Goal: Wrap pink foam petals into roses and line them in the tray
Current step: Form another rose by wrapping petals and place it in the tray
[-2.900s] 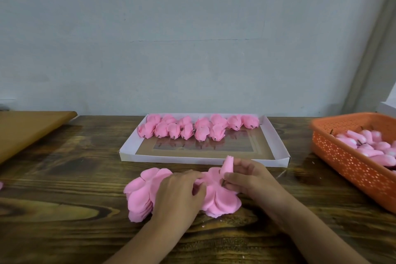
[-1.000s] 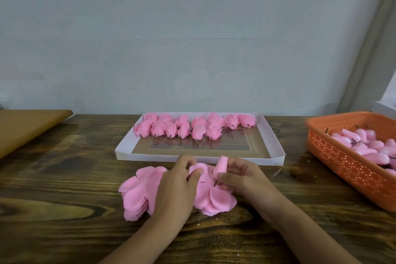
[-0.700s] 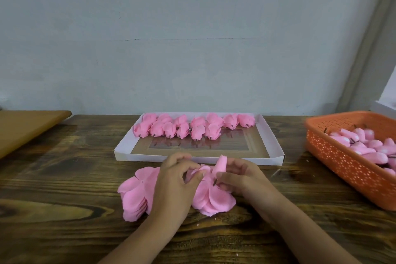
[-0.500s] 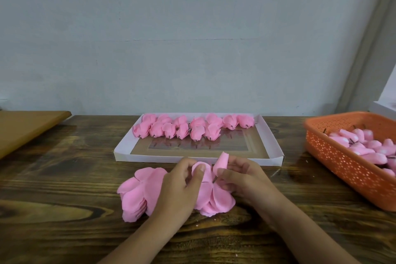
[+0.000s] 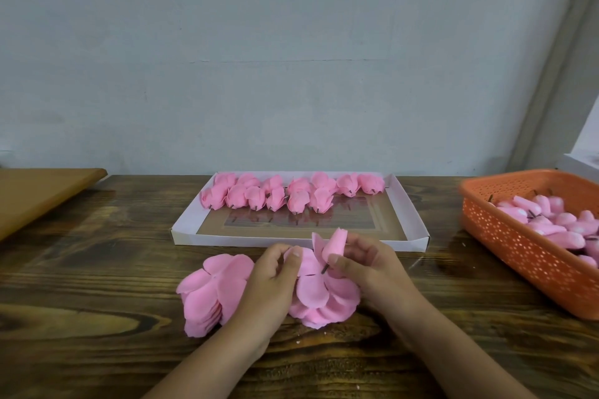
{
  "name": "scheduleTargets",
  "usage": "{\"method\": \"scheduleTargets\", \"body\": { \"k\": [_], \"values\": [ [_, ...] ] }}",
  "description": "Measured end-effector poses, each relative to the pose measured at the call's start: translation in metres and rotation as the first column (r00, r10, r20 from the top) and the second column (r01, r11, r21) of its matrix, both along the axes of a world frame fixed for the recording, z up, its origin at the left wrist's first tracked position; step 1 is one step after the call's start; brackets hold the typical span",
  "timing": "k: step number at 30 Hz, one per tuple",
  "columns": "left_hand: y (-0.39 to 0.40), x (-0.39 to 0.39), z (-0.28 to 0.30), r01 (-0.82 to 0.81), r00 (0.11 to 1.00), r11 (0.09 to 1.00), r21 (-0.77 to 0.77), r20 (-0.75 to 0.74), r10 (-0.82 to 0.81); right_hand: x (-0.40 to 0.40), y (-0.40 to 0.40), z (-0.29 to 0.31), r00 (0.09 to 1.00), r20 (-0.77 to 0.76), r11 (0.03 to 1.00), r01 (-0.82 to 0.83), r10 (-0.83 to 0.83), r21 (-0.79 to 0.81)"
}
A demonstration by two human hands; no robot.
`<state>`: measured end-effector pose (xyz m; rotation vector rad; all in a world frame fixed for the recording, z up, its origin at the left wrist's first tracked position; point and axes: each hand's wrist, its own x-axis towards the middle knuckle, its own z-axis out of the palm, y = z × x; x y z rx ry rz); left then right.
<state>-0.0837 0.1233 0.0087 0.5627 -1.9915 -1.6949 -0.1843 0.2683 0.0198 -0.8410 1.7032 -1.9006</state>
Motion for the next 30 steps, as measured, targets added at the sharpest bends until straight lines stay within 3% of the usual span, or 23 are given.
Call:
{"method": "scheduleTargets", "body": {
  "k": [8,17,22,27,30],
  "values": [
    [0.0,-0.0008,-0.0002,-0.003,1.0,1.0,0.007,0.027,0.003,-0.0002,-0.0017,-0.0026,0.998,-0.06,1.0,0.018,-0.018,0.004],
    [0.0004,-0.0005,0.0015,0.01,1.0,0.974,0.226,0.014,-0.013,0.0036,-0.0026,-0.0031,0.993,-0.115,1.0,0.017,-0.018,-0.009],
    [0.0013,0.0002,0.0032,-0.03,0.999,0.979,0.2,0.016,0.028,0.0036,0.0009,0.0018,0.996,-0.074,0.999,-0.051,0.049,-0.018],
    [0.0032,0.0024,0.0075,0.053,0.999,0.965,0.258,-0.013,-0.051,0.0064,-0.0005,0.0007,0.993,-0.107,0.998,-0.056,0.053,-0.03],
    [0.0035,0.0039,0.0081,0.105,0.994,0.971,0.214,-0.028,-0.102,0.0089,-0.0005,0.0017,0.985,-0.162,0.997,-0.069,0.065,-0.023]
  ]
}}
